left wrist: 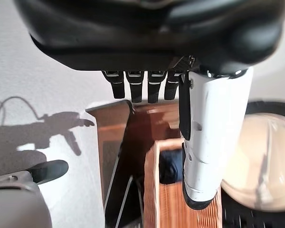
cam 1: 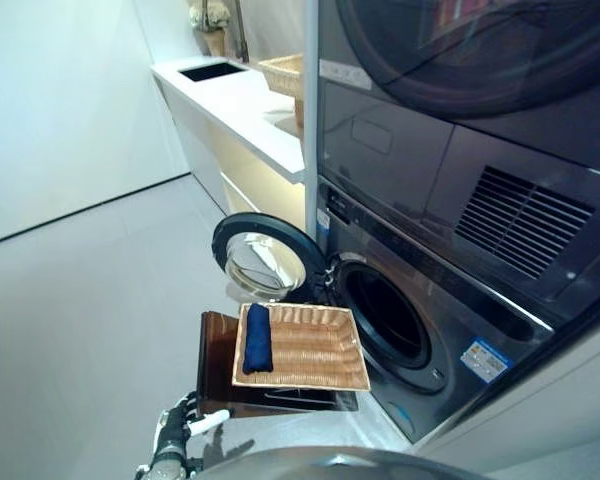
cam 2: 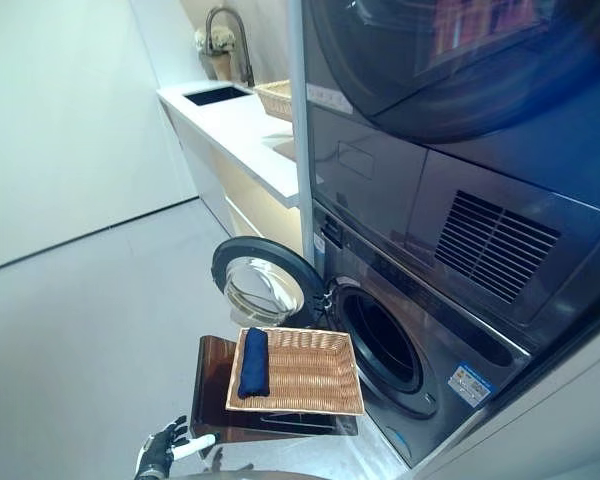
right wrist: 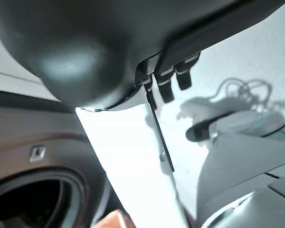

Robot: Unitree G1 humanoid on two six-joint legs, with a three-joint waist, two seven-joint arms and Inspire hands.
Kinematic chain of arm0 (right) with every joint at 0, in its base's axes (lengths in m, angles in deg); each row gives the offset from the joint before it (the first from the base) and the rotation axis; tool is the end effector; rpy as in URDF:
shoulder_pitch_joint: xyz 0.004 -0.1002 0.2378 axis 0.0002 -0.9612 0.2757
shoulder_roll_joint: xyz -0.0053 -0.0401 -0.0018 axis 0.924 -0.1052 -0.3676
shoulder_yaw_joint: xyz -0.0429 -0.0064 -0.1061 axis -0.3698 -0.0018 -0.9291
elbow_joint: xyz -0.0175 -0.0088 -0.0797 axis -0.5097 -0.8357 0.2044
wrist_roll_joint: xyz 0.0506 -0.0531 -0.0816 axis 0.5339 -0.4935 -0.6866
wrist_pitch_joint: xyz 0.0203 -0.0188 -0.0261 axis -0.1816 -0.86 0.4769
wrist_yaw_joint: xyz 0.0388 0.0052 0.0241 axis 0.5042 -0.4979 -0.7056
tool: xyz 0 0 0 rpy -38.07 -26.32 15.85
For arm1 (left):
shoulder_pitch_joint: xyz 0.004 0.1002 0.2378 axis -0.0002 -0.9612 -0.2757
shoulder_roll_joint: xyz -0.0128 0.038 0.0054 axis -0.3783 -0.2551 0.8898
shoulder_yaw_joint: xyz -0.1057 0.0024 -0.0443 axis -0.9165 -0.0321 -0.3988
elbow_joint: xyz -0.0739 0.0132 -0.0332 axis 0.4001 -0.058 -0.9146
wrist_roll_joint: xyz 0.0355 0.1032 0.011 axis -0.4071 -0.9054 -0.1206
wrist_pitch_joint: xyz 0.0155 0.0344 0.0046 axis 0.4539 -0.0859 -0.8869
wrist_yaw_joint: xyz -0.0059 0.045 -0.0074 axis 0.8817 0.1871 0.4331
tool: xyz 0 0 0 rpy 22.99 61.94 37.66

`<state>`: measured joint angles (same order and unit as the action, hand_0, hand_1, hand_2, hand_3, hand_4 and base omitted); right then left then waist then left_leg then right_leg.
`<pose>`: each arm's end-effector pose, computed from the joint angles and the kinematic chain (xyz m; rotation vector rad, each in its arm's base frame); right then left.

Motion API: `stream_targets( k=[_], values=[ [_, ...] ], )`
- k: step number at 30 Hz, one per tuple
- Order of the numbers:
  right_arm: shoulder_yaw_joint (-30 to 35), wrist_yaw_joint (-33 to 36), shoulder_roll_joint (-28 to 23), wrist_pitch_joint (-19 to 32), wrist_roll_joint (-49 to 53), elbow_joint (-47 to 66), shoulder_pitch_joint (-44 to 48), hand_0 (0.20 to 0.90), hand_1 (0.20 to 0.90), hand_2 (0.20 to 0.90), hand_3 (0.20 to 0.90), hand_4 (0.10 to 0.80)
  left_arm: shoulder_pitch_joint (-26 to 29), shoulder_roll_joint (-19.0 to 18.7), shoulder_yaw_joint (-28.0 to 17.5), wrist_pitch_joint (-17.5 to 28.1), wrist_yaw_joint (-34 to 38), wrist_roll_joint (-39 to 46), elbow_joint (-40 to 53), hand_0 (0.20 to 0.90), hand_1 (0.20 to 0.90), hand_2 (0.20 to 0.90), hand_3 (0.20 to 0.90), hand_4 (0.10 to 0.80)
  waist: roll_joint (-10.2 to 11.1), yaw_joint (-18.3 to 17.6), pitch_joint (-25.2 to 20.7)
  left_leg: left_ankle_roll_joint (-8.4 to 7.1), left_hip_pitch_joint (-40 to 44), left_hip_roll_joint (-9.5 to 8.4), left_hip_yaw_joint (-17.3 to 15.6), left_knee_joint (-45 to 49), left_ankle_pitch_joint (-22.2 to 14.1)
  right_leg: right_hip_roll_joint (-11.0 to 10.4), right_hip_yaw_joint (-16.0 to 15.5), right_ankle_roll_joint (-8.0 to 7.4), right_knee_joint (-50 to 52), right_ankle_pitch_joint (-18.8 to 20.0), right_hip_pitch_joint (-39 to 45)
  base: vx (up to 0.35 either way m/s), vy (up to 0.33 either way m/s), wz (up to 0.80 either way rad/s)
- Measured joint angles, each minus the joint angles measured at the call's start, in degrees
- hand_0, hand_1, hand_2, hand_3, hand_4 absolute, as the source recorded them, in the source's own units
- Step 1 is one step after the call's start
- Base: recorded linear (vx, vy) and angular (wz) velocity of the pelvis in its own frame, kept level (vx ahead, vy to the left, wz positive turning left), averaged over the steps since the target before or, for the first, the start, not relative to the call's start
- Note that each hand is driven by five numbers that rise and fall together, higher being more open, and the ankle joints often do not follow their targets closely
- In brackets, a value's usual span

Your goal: Pick up the clothes and place them into the washing machine

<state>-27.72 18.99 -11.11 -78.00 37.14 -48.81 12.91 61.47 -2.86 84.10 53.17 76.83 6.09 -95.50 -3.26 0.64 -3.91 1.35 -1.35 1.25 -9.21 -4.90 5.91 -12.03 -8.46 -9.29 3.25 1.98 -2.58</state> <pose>0.0010 -0.2328 -0.1406 -0.1351 1.2688 -0.4625 0.0490 0.2037 -0.1388 0.2054 0.9976 0.1700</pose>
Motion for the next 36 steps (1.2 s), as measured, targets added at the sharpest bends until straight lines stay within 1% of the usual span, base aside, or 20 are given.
stream_targets(
  k=[1,3,4,5,6,9,11,12,15,17,19,22,24,26,27,28,29,30,31,36],
  values=[
    [0.0,-0.2,0.0,0.0,0.0,0.1,0.0,0.9,0.9,0.9,0.9,0.8,0.1,-0.3,1.0,0.0,0.0,-1.5,0.3,0.9,0.9,0.9,0.9,0.8,0.0,0.0,0.0,-0.46,-0.1,0.01,0.0,0.0,-0.3,0.0,0.0,0.17,0.4,-0.1,-0.3,0.017,-0.035,0.0],
    [0.0,-0.2,0.2,0.1,0.3,0.8,-0.2,0.9,0.9,0.9,0.9,0.8,0.7,-1.1,3.5,0.0,0.3,-6.5,0.2,0.9,0.9,0.9,0.9,0.8,1.1,-0.1,-0.1,-3.43,-0.1,-0.25,-1.2,0.4,-2.2,-0.8,0.4,0.48,0.4,-0.3,-1.4,0.015,-0.021,-0.1],
    [0.0,-0.2,-0.1,0.1,0.3,1.9,-0.8,0.9,0.9,0.9,0.9,0.8,0.7,-1.5,5.0,0.0,0.4,-8.6,0.2,0.9,0.9,0.9,0.9,0.8,1.4,-0.1,0.0,-3.61,-0.2,-0.24,-2.1,2.4,-2.2,-1.4,0.5,0.42,0.8,-0.3,-2.0,0.01,-0.015,-0.24],
    [0.0,-0.3,-0.7,0.2,0.4,3.1,-1.5,0.9,0.9,0.9,0.9,0.8,0.9,-1.9,7.2,-0.3,0.6,-11.2,0.6,0.9,0.9,0.9,0.9,0.8,1.0,-0.5,-0.1,-2.6,0.1,0.05,-2.3,2.4,-2.4,-1.0,1.0,0.0,0.9,0.0,-2.1,0.012,-0.017,-0.15],
    [0.0,-0.5,-0.8,0.4,0.5,4.9,-2.0,0.9,0.9,0.9,0.9,0.8,1.3,-4.4,12.4,-0.4,1.0,-15.3,2.0,0.9,0.9,0.9,0.9,0.8,1.4,-1.5,-0.2,-2.33,-0.1,-0.18,-2.6,1.9,-2.5,-1.1,1.8,-0.25,0.9,0.2,-2.2,0.001,-0.012,-0.11],
    [0.3,-1.6,-0.9,1.6,1.6,7.3,-3.2,0.9,0.9,0.9,0.9,0.8,4.2,-10.4,21.0,0.4,2.6,-24.4,3.8,0.9,0.9,0.9,0.9,0.8,1.8,-3.4,-0.2,-2.34,-0.2,-0.33,-3.5,0.0,-2.5,-0.9,3.1,-0.3,0.1,1.1,-3.9,-0.025,-0.002,-0.19],
    [1.1,-1.8,-1.7,1.8,2.2,8.1,-3.9,0.9,0.9,0.9,0.9,0.8,7.1,-13.0,23.3,0.5,3.8,-30.7,3.7,0.9,0.9,0.9,0.9,0.8,2.0,-5.1,0.6,-2.36,-1.0,-0.09,-4.2,0.0,-2.5,-0.4,4.0,-0.5,-0.3,1.5,-5.1,-0.09,0.015,-0.29],
    [1.2,-1.9,-2.4,2.2,2.7,8.6,-3.5,0.9,0.9,0.9,0.9,0.8,9.2,-14.3,26.1,0.3,4.9,-32.5,3.7,0.9,0.9,0.9,0.9,0.8,1.4,-4.9,0.5,-2.35,-2.3,0.12,-4.7,-0.1,-2.5,-0.2,4.7,-0.59,0.0,1.6,-6.6,-0.113,0.028,-0.35],
    [3.8,-2.5,-4.1,2.7,4.2,9.2,-4.0,0.9,0.9,0.9,0.9,0.8,15.2,-16.5,27.3,0.1,7.2,-35.3,3.8,0.9,0.9,0.9,0.9,0.8,1.5,-7.9,2.5,-2.74,-5.1,-0.1,-5.7,0.1,-2.3,0.0,6.5,-0.27,0.7,2.1,-11.1,-0.131,0.043,-0.21],
    [4.2,-2.6,-5.5,2.6,4.9,8.7,-3.6,0.9,0.9,0.9,0.9,0.8,19.4,-20.1,32.1,0.2,8.6,-39.2,6.3,0.9,0.9,0.9,0.9,0.8,1.3,-8.0,4.3,-2.99,-6.2,-0.05,-6.7,0.2,-2.2,0.5,8.1,-0.29,1.5,2.2,-13.5,-0.172,0.03,-0.38],
    [4.6,-2.6,-7.0,2.6,6.0,8.8,-3.0,0.9,0.9,0.9,0.9,0.8,28.2,-23.6,37.8,0.2,10.7,-44.2,6.5,0.9,0.9,0.9,0.9,0.8,1.3,-8.2,8.2,-2.99,-8.3,0.08,-6.8,1.3,-2.2,0.8,9.2,-0.48,1.7,2.4,-15.3,-0.136,0.021,-0.33],
    [5.1,-2.7,-6.8,2.7,7.1,9.2,-3.0,0.9,0.9,0.9,0.9,0.8,36.3,-24.9,39.6,-0.5,12.1,-47.8,6.1,0.9,0.9,0.9,0.9,0.8,2.3,-10.4,11.6,-3.29,-11.8,0.76,-7.0,2.3,-2.4,1.4,9.4,-0.66,1.1,2.5,-18.3,-0.118,0.045,-0.09],
    [5.0,-2.6,-7.1,2.7,8.6,10.2,-1.6,0.9,0.9,0.9,0.9,0.8,42.5,-26.1,43.7,-0.8,12.8,-50.8,6.9,0.9,0.9,0.9,0.9,0.8,3.0,-11.1,15.2,-3.55,-14.3,1.24,-6.7,6.0,-2.6,1.6,9.6,-0.61,1.7,2.7,-19.9,-0.151,0.056,-0.18],
    [5.0,-2.6,-7.8,4.1,10.8,14.1,-1.5,0.9,0.9,0.9,0.9,0.8,47.4,-26.2,47.6,-0.9,13.1,-54.7,7.7,0.9,0.9,0.9,0.9,0.8,2.2,-11.2,16.6,-3.15,-17.8,1.68,-7.0,7.0,-2.8,2.1,10.2,-0.69,3.7,2.9,-23.7,-0.101,0.043,-0.34],
    [5.0,-2.8,-7.6,4.0,10.9,14.5,-1.2,0.9,0.9,0.9,0.9,0.8,48.5,-26.2,48.3,-0.9,13.5,-55.1,7.8,0.9,0.9,0.9,0.9,0.8,1.9,-11.2,16.8,-3.19,-19.0,2.08,-7.1,7.2,-2.8,2.7,10.3,-0.24,7.1,2.9,-25.5,-0.049,0.042,0.13],
    [5.0,-3.0,-6.4,3.8,12.2,16.3,-1.8,0.9,0.9,0.9,0.9,0.8,52.3,-26.9,53.3,-1.1,14.0,-56.4,8.0,0.9,0.9,0.9,0.9,0.8,3.0,-12.5,17.2,-4.78,-21.7,1.86,-7.1,9.5,-4.0,2.5,11.1,2.65,12.0,1.1,-27.5,-0.058,0.042,0.24],
    [5.1,-3.7,-6.0,4.0,12.9,17.7,-0.9,0.9,0.9,0.9,0.9,0.8,54.8,-28.0,54.6,-0.6,14.0,-58.1,8.0,0.9,0.9,0.9,0.9,0.8,3.8,-12.5,18.4,-4.01,-24.9,2.07,-7.7,16.7,-5.0,1.9,11.1,2.87,11.7,1.3,-29.3,-0.079,0.055,-0.06],
    [4.7,-4.0,-6.9,4.7,13.4,19.9,0.3,0.9,0.9,0.9,0.9,0.8,55.0,-28.0,54.7,-1.0,13.7,-59.0,7.5,0.9,0.9,0.9,0.9,0.8,3.7,-12.5,19.1,-2.97,-25.6,2.93,-8.1,23.6,-8.3,2.4,11.8,2.64,10.9,1.5,-30.5,-0.097,0.079,-0.45],
    [4.4,-4.0,-7.9,5.4,14.1,21.9,1.2,0.9,0.9,0.9,0.9,0.8,55.5,-28.4,56.4,-0.9,13.5,-60.2,7.5,0.9,0.9,0.9,0.9,0.8,2.9,-13.3,20.2,-0.39,-23.2,2.86,-7.8,22.2,-11.3,2.9,12.6,2.22,10.7,2.2,-30.3,0.033,0.092,-0.45],
    [4.1,-4.3,-8.6,5.3,18.0,26.5,1.9,0.9,0.9,0.9,0.9,0.8,59.5,-30.6,59.2,-1.0,13.8,-62.8,9.5,0.9,0.9,0.9,0.9,0.8,3.2,-14.9,21.4,0.76,-27.5,2.85,-10.1,26.1,-13.1,2.5,14.8,1.97,10.5,5.3,-34.5,-0.02,0.062,-0.17]
  ],
)
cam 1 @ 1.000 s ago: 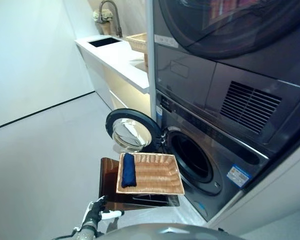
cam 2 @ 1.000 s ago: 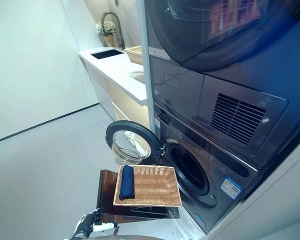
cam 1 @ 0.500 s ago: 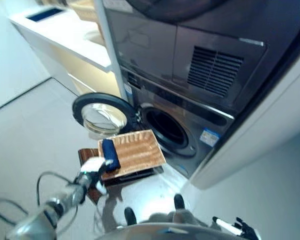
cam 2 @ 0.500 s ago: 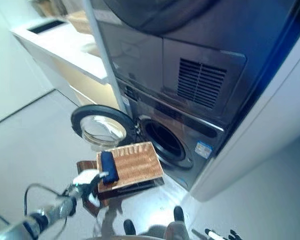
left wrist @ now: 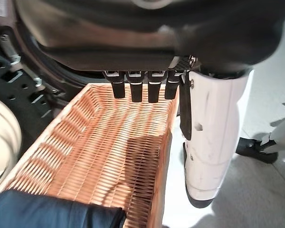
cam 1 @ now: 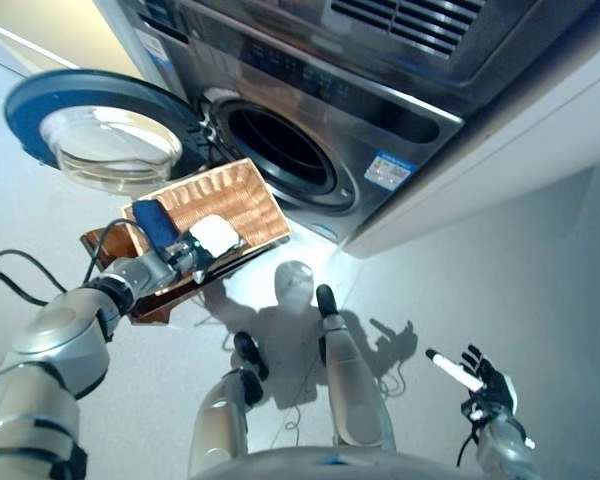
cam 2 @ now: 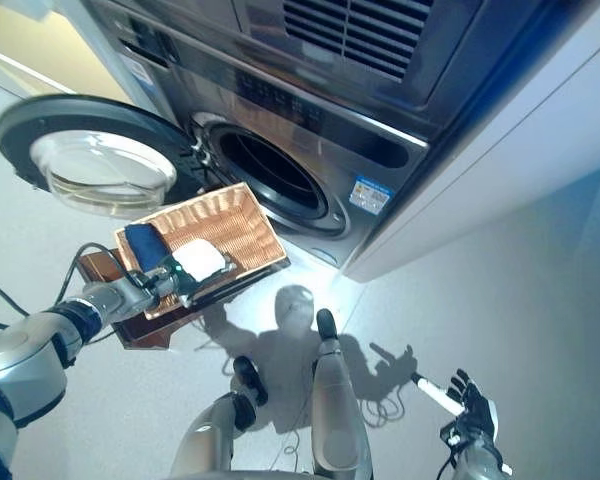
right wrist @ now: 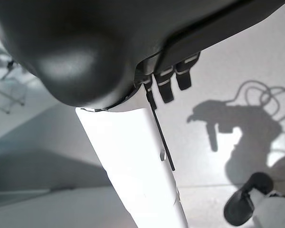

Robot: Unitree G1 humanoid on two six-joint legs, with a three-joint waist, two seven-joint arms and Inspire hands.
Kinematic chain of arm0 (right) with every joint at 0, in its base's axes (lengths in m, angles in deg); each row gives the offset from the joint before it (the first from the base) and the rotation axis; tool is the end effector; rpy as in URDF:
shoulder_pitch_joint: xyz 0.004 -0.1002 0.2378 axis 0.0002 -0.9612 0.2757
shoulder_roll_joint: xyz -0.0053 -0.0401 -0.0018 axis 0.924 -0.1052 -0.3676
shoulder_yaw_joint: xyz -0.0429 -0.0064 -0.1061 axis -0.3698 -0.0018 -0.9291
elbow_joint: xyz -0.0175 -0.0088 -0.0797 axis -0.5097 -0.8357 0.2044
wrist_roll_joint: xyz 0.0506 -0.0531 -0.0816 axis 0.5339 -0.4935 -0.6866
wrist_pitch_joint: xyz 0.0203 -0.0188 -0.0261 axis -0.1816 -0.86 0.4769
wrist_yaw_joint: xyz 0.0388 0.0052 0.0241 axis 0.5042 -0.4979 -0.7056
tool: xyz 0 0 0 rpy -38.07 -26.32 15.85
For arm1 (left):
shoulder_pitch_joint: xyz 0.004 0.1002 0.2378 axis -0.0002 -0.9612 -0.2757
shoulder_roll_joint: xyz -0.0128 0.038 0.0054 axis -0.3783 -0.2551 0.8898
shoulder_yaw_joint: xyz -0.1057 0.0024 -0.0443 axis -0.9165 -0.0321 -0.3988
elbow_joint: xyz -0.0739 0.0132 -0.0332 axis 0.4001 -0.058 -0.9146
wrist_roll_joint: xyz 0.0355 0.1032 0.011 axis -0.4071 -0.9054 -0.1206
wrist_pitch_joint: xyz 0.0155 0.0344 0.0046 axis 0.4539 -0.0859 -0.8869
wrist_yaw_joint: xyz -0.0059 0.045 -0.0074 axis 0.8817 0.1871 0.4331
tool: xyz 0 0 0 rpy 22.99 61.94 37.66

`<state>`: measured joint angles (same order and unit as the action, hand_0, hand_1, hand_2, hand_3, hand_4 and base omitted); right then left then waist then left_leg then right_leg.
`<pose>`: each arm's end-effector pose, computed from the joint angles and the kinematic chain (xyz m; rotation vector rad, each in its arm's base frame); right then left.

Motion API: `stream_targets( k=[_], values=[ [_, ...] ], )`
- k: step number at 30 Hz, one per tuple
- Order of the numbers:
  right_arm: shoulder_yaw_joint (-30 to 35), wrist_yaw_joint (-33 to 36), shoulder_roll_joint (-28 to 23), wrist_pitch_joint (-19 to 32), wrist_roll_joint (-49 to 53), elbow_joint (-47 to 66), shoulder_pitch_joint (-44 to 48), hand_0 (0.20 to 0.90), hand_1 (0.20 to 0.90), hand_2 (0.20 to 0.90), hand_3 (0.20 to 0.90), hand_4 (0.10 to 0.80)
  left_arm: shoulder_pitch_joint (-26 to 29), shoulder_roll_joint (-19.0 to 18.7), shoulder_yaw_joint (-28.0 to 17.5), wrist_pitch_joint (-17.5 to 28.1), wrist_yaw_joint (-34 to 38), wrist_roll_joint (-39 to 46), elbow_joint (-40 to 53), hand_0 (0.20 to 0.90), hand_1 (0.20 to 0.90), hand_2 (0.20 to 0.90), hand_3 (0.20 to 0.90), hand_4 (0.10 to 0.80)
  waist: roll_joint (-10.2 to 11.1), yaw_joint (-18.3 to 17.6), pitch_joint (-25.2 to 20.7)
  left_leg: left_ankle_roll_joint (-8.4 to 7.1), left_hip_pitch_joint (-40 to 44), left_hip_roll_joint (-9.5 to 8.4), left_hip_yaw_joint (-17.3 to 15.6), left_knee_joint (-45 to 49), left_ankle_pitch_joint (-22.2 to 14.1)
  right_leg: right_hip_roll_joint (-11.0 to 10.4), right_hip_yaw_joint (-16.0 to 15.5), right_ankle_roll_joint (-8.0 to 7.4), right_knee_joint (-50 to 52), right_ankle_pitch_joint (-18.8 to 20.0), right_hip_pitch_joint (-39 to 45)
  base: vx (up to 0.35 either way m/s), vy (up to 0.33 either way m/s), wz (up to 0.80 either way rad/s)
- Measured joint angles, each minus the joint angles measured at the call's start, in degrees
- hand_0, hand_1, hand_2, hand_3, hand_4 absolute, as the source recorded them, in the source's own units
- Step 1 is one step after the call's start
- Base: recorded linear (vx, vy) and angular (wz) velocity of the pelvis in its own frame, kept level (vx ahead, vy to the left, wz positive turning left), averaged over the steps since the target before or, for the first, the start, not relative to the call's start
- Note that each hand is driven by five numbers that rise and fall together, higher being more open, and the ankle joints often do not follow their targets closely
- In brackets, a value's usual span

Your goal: Pick up the clothes and place them into the washing machine

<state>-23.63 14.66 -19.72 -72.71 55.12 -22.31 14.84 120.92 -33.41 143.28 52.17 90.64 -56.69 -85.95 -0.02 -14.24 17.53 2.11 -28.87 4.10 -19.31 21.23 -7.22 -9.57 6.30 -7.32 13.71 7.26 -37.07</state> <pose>0.0987 -0.2878 -0.0877 0.0745 0.6077 -0.5780 0.3274 0.2528 0.0652 2.2020 -0.2888 -0.6890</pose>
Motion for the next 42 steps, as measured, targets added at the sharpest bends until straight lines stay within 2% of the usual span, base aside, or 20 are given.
stream_targets(
  k=[2,6,11,13,17,25,32,34,38,39,42],
  values=[
    [-0.2,-0.9,0.1,-0.1,1.1,2.6,0.0,0.9,0.9,0.9,0.9,0.8,2.3,-1.6,1.5,-0.1,-0.3,-0.7,-0.9,0.9,0.9,0.9,0.9,0.8,-0.2,-0.2,0.3,0.72,-3.2,0.65,-0.8,2.4,-0.5,0.5,0.5,0.08,0.0,1.3,-2.6,-0.044,0.032,-0.17],
    [-1.0,-1.0,-0.1,0.0,2.3,5.1,0.1,0.9,0.9,0.9,0.9,0.8,3.6,-2.5,1.9,-0.2,-1.3,-1.2,-2.3,0.9,0.9,0.9,0.9,0.8,-0.3,-0.5,0.8,0.84,-4.6,1.76,-1.2,5.4,-2.7,1.1,0.9,0.06,0.0,1.7,-3.5,-0.031,0.039,-0.21],
    [-1.8,-3.1,-0.3,0.0,3.9,8.7,-0.6,0.9,0.9,0.9,0.9,0.8,7.1,-2.8,2.9,-0.2,-1.2,-1.4,-2.5,0.9,0.9,0.9,0.9,0.8,-0.3,-0.5,0.7,0.66,-6.0,1.67,-1.8,5.8,-3.5,0.8,1.4,0.27,-0.2,1.6,-4.8,-0.02,0.053,-0.03],
    [-1.9,-4.0,-0.6,1.2,3.9,10.3,-0.9,0.9,0.9,0.9,0.9,0.8,8.5,-4.1,3.1,-0.3,-1.2,-1.3,-2.7,0.9,0.9,0.9,0.9,0.8,-0.4,-0.5,0.6,0.65,-8.3,1.52,-2.3,5.9,-3.3,0.8,2.1,-0.07,-0.1,2.2,-7.5,0.005,0.036,-0.06],
    [-1.3,-4.2,-0.6,0.9,6.1,1.0,3.6,0.9,0.9,0.9,0.9,0.8,8.7,-4.5,3.4,-0.1,-1.9,-1.2,-3.3,0.9,0.9,0.9,0.9,0.8,-0.5,-0.2,0.6,1.12,-9.5,1.6,-2.5,6.9,-3.3,1.0,2.6,-0.02,-0.5,2.6,-8.6,0.009,0.033,-0.08],
    [-0.9,-4.3,-0.7,1.1,6.7,2.9,3.5,0.9,0.9,0.9,0.9,0.8,9.1,-4.8,3.5,-0.2,-2.3,-0.9,-4.0,0.9,0.9,0.9,0.9,0.8,-1.0,0.1,0.3,1.48,-11.1,1.64,-3.7,7.0,-3.6,1.0,3.6,-0.26,-1.0,3.4,-10.4,0.007,0.015,-0.04],
    [-0.4,-4.6,-0.7,1.1,8.5,4.0,3.0,0.9,0.9,0.9,0.9,0.8,9.2,-5.1,3.2,-0.4,-4.0,0.9,-4.7,0.9,0.9,0.9,0.9,0.8,-1.3,1.1,0.2,1.49,-13.3,1.99,-3.1,8.2,-3.7,1.0,3.0,-0.21,-1.1,3.7,-11.7,0.009,-0.005,0.04],
    [-0.4,-4.6,-0.6,1.2,8.9,4.1,3.0,0.9,0.9,0.9,0.9,0.8,9.3,-5.6,2.6,-0.6,-3.9,1.1,-4.7,0.9,0.9,0.9,0.9,0.8,-1.3,1.1,0.2,1.5,-13.6,1.98,-2.9,8.4,-3.6,0.9,2.8,-0.22,-1.1,3.7,-11.7,0.014,0.005,0.07],
    [-0.3,-4.6,0.0,1.2,9.6,3.9,2.9,0.9,0.9,0.9,0.9,0.8,9.2,-6.4,-1.9,-2.0,-3.9,3.0,-6.9,0.9,0.9,0.9,0.9,0.8,-1.3,1.5,0.2,1.52,-13.7,1.83,-2.8,8.4,-3.6,0.7,2.6,-0.27,-1.1,3.8,-11.7,0.008,0.002,0.02],
    [-0.1,-4.6,0.5,1.2,9.6,3.8,2.9,0.9,0.9,0.9,0.9,0.8,8.3,-6.3,-6.2,-2.5,-3.9,5.0,-7.9,0.9,0.9,0.9,0.9,0.8,-1.3,1.6,0.1,1.52,-13.6,1.84,-2.8,8.4,-3.6,0.7,2.7,-0.27,-1.1,3.8,-11.7,0.0,0.0,0.0],
    [0.3,-4.6,1.8,1.3,9.8,3.0,3.1,0.9,0.9,0.9,0.9,0.8,8.3,-6.7,-10.9,-5.1,-3.7,10.0,-8.9,0.9,0.9,0.9,0.9,0.8,-1.5,1.6,0.0,1.56,-13.7,1.83,-2.8,8.3,-3.6,0.7,2.6,-0.26,-1.1,3.8,-11.8,0.006,-0.034,0.0]
  ],
)
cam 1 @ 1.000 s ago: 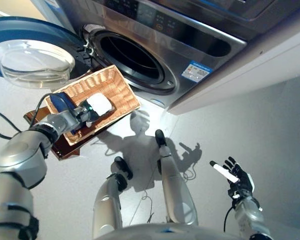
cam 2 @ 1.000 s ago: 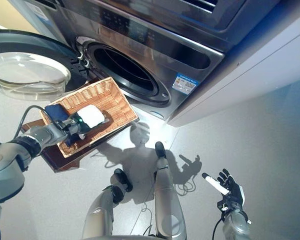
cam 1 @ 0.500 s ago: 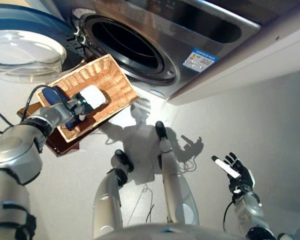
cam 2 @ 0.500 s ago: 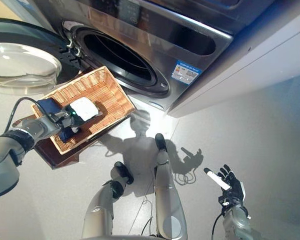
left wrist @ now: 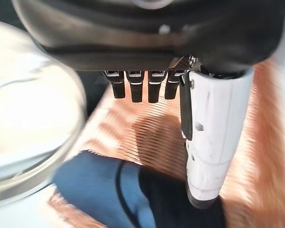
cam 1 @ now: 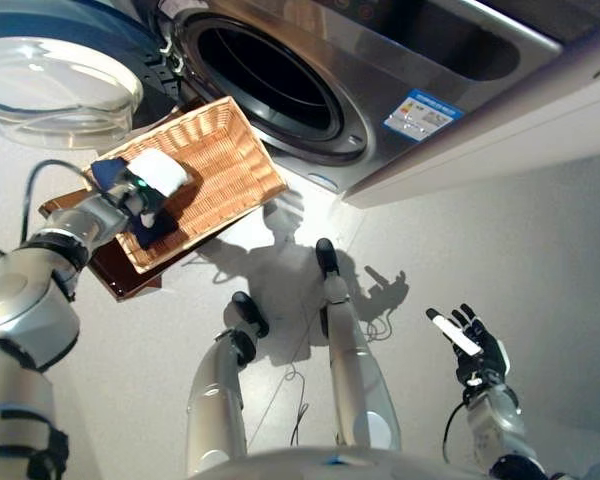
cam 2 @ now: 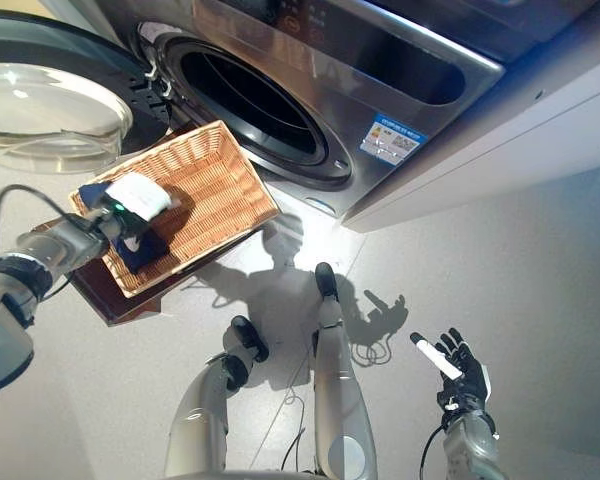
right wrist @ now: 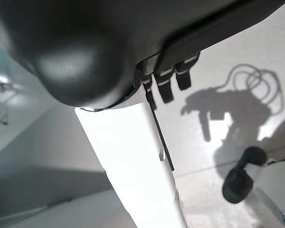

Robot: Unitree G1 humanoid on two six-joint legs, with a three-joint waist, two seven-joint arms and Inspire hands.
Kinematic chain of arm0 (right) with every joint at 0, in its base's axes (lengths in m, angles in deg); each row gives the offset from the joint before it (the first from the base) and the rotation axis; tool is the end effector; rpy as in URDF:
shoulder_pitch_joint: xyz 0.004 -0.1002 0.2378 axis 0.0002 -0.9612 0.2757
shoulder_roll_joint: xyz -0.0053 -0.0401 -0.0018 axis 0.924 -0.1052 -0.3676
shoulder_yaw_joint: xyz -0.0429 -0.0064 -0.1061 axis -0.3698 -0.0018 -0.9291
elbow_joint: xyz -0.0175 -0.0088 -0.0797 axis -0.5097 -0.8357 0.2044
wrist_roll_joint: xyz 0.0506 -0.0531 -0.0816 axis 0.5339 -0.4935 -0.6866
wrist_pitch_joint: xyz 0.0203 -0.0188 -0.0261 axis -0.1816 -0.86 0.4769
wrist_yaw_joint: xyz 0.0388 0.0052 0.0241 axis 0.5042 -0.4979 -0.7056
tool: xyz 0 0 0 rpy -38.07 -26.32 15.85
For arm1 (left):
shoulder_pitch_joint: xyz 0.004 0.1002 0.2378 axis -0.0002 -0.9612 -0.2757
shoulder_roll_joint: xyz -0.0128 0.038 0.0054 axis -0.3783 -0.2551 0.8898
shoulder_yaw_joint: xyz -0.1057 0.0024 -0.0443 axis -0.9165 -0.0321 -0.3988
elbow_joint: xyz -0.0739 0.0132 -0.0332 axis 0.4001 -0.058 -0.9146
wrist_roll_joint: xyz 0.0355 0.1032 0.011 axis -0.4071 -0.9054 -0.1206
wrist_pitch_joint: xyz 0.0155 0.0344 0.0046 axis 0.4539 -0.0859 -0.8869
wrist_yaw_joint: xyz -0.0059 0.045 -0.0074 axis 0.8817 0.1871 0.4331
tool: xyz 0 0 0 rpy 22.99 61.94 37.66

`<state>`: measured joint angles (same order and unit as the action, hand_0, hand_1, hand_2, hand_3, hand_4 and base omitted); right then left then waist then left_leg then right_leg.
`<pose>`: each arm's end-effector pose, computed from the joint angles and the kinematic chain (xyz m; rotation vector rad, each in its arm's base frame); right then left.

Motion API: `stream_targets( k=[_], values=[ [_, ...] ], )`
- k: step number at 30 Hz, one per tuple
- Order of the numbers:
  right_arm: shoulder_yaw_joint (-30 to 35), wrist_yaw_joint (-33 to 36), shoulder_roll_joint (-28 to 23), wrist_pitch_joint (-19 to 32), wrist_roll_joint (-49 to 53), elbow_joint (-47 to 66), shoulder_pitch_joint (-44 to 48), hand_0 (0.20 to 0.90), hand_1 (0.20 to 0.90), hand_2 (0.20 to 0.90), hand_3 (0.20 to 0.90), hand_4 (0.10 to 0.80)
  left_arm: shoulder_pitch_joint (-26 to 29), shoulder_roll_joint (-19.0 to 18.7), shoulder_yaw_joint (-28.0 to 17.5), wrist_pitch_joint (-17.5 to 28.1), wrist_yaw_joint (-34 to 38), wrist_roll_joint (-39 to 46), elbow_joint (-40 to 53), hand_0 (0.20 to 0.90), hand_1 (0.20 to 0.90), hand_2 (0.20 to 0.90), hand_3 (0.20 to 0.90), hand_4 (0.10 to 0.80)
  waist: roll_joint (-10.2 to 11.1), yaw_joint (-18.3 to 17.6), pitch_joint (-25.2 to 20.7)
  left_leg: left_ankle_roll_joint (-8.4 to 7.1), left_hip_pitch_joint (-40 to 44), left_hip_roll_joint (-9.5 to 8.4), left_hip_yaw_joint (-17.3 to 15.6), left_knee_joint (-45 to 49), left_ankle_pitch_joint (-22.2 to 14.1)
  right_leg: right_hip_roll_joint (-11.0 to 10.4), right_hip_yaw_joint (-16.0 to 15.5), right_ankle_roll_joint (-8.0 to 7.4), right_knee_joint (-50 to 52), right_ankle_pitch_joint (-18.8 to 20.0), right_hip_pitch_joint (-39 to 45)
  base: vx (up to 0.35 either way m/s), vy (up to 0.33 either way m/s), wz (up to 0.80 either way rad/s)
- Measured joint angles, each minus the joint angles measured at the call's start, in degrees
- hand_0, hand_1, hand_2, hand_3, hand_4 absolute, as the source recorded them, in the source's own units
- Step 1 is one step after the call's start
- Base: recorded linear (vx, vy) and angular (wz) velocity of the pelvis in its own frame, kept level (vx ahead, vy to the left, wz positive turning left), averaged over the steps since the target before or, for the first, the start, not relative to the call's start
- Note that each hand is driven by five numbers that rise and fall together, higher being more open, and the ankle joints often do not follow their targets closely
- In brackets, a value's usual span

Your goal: Pick up the clothes and place them into the washing machine

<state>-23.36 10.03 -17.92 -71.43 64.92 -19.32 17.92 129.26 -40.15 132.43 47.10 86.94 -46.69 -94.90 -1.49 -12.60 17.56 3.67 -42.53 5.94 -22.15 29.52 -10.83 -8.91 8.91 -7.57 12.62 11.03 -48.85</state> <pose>0.1251 -0.2777 -0.0797 0.2843 0.4560 -0.5476 0.3456 0.3105 0.1496 2.1388 -0.0166 -0.1075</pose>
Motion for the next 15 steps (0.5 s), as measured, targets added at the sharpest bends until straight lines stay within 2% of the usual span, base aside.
stream_targets(
  k=[2,5,8,10,15],
  values=[
    [0.0,0.0,0.3,-0.1,0.1,-0.8,0.0,0.9,0.9,0.9,0.9,0.8,-0.4,0.0,-4.1,-0.1,0.3,3.4,-0.8,0.9,0.9,0.9,0.9,0.8,-0.2,0.0,-0.1,0.0,0.0,-0.03,-0.1,-0.1,0.0,0.0,0.0,0.0,0.0,0.0,-0.1,0.003,-0.015,-0.01],
    [0.6,0.2,0.8,0.0,0.1,-1.7,0.0,0.9,0.9,0.9,0.9,0.8,-0.3,-0.1,-5.5,-0.6,0.4,7.2,-1.9,0.9,0.9,0.9,0.9,0.8,-0.2,-0.2,-0.2,0.01,-0.1,-0.03,-0.2,-0.2,0.0,0.0,0.1,0.01,0.0,0.0,-0.4,0.006,-0.017,-0.02],
    [0.6,0.3,0.8,-0.1,0.1,-2.8,0.1,0.9,0.9,0.9,0.9,0.8,-0.3,-0.1,-3.7,-0.6,0.4,7.3,-2.7,0.9,0.9,0.9,0.9,0.8,-0.2,-0.6,-0.4,0.02,-0.3,-0.02,-0.4,-0.2,0.0,0.1,0.2,0.06,0.0,0.1,-0.8,0.01,-0.01,-0.03],
    [0.6,0.3,0.8,-0.1,0.1,-3.2,0.1,0.9,0.9,0.9,0.9,0.8,-0.3,-0.1,-0.8,-0.6,0.3,5.4,-2.6,0.9,0.9,0.9,0.9,0.8,-0.1,-0.8,-1.3,0.02,-1.3,0.04,-0.5,0.1,0.0,0.2,0.2,0.15,-0.1,0.2,-1.7,0.004,-0.014,-0.02],
    [0.7,0.3,0.8,0.0,0.4,-3.1,0.1,0.9,0.9,0.9,0.9,0.8,-0.5,-0.1,1.6,0.0,-0.5,2.6,-2.6,0.9,0.9,0.9,0.9,0.8,-0.2,-0.9,-1.4,0.02,-2.1,0.29,-0.4,0.4,0.0,0.4,0.2,0.22,-0.9,0.8,-2.1,0.003,-0.013,-0.03]
  ],
)
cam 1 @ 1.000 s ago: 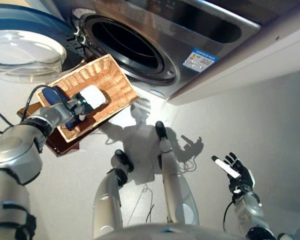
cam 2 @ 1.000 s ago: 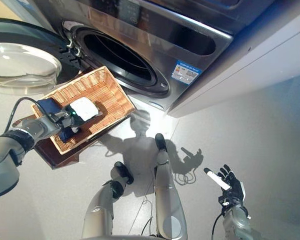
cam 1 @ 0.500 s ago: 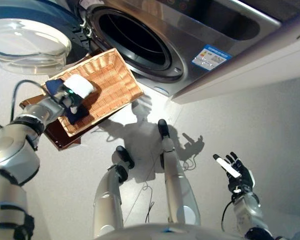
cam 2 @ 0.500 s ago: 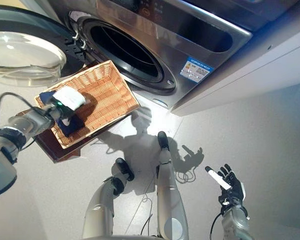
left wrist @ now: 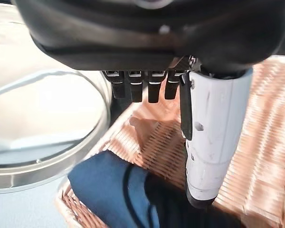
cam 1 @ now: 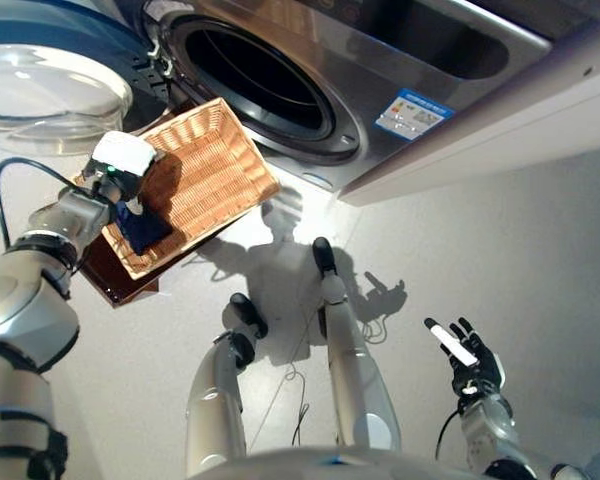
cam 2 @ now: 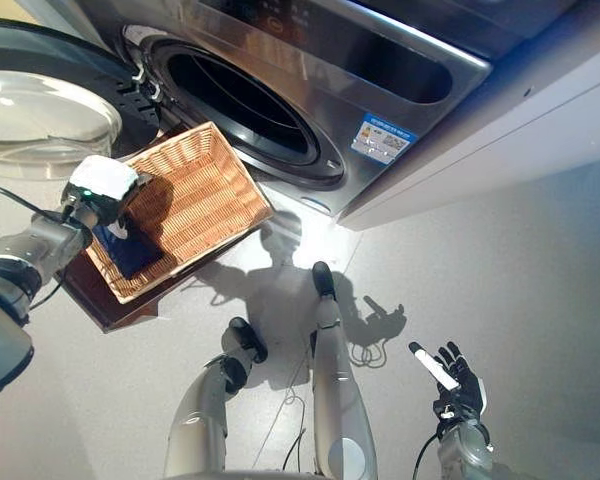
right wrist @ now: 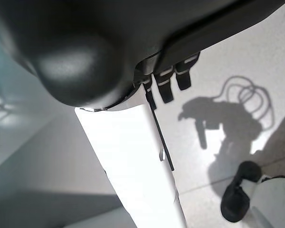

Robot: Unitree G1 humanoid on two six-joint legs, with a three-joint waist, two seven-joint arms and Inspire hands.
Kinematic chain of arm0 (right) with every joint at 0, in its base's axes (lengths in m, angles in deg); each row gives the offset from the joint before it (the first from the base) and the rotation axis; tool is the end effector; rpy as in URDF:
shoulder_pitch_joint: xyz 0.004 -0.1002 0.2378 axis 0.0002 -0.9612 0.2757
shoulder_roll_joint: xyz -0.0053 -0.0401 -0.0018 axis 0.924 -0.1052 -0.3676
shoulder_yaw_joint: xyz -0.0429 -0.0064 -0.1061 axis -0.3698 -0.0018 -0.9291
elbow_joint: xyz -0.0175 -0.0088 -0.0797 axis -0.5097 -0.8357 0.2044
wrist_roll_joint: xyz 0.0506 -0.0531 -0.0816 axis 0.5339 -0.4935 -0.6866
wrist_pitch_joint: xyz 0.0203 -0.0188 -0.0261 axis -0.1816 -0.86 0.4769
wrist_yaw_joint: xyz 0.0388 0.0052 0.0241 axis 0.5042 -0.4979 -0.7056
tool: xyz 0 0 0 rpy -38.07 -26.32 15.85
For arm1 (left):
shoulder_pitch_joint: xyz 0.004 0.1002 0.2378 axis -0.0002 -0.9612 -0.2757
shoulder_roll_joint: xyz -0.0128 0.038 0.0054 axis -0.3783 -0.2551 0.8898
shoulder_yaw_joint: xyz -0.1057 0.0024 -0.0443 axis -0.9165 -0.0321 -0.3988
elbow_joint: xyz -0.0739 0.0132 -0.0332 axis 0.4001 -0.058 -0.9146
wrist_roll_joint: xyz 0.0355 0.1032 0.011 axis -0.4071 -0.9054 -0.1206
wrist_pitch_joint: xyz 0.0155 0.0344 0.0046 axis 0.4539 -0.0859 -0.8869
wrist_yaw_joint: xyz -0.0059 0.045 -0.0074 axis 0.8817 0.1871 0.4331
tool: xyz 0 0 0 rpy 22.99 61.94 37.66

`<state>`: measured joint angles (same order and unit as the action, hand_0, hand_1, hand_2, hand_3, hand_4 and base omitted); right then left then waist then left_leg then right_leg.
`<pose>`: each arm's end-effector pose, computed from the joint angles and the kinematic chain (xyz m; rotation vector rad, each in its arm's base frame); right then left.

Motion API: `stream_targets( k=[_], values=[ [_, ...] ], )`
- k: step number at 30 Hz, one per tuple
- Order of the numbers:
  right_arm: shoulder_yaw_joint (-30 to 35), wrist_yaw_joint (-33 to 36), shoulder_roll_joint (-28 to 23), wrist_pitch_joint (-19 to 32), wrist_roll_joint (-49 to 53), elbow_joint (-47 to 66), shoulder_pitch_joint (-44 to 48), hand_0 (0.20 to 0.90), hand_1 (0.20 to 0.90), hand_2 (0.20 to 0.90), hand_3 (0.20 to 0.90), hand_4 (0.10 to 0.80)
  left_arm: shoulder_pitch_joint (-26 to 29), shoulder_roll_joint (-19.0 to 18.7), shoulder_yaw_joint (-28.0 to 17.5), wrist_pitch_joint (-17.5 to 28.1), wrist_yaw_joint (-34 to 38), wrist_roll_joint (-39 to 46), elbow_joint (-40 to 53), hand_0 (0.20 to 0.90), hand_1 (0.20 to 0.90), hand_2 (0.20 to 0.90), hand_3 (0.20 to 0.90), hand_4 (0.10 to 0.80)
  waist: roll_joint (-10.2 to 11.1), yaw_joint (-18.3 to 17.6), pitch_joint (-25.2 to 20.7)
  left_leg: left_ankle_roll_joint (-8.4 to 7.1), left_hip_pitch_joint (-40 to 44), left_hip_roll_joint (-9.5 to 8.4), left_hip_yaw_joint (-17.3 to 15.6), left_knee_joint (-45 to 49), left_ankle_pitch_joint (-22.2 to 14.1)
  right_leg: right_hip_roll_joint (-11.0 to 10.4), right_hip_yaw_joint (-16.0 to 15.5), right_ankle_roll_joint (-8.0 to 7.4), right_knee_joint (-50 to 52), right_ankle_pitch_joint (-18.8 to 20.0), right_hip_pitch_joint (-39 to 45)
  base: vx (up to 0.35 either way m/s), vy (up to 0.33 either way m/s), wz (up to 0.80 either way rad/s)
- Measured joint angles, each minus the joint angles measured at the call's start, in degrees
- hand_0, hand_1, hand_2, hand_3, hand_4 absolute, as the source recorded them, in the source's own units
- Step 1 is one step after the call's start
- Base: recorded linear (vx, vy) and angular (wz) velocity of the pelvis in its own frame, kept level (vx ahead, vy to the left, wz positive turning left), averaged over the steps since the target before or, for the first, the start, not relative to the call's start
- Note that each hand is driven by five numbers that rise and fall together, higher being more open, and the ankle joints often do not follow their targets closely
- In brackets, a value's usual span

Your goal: Pick up the clothes and place them into the washing machine

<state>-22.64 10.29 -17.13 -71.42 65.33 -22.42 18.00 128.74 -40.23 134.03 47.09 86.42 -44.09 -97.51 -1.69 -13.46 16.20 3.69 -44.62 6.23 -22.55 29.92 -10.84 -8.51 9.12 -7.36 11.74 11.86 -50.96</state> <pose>0.1172 -0.2768 -0.0870 0.3005 0.5001 -0.5890 0.3407 0.3195 0.1445 2.1252 0.0583 -0.1015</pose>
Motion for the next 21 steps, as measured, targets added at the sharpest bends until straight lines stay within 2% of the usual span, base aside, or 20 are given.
stream_targets(
  k=[9,13,17,21],
  values=[
    [1.0,0.0,0.0,0.3,0.8,-0.2,0.0,0.9,0.9,0.9,0.9,0.8,-0.1,0.0,2.1,0.2,-1.5,-0.8,0.0,0.9,0.9,0.9,0.9,0.8,-0.2,0.2,-0.1,0.05,-3.4,-0.04,1.0,0.8,0.0,-0.2,-0.6,0.03,0.2,0.2,-2.5,-0.002,0.006,0.04],
    [3.9,0.1,-0.1,1.2,0.8,-0.4,0.0,0.9,0.9,0.9,0.9,0.8,0.0,-0.1,2.1,0.1,-1.6,-1.1,0.0,0.9,0.9,0.9,0.9,0.8,-0.4,0.4,0.0,0.07,-4.8,-0.23,1.0,1.2,0.0,-0.6,-0.7,-0.12,0.1,0.3,-3.7,0.013,0.044,0.05],
    [4.6,2.2,-0.5,1.5,0.7,-0.9,0.6,0.9,0.9,0.9,0.9,0.8,-0.4,0.0,2.2,0.4,-1.7,-1.8,1.9,0.9,0.9,0.9,0.9,0.8,-1.5,1.3,0.6,0.29,-4.9,-0.54,1.0,1.0,0.1,-0.8,-0.8,-0.28,0.0,0.4,-3.8,0.009,0.051,0.02],
    [4.5,2.4,-0.5,2.4,0.8,0.7,0.5,0.9,0.9,0.9,0.9,0.8,1.0,0.1,4.5,0.0,-2.2,-1.8,-1.2,0.9,0.9,0.9,0.9,0.8,-2.3,1.5,1.0,0.48,-5.2,-1.01,0.9,1.0,0.0,-1.1,-0.4,-0.26,0.1,0.6,-4.6,0.002,0.051,-0.07]
  ],
)
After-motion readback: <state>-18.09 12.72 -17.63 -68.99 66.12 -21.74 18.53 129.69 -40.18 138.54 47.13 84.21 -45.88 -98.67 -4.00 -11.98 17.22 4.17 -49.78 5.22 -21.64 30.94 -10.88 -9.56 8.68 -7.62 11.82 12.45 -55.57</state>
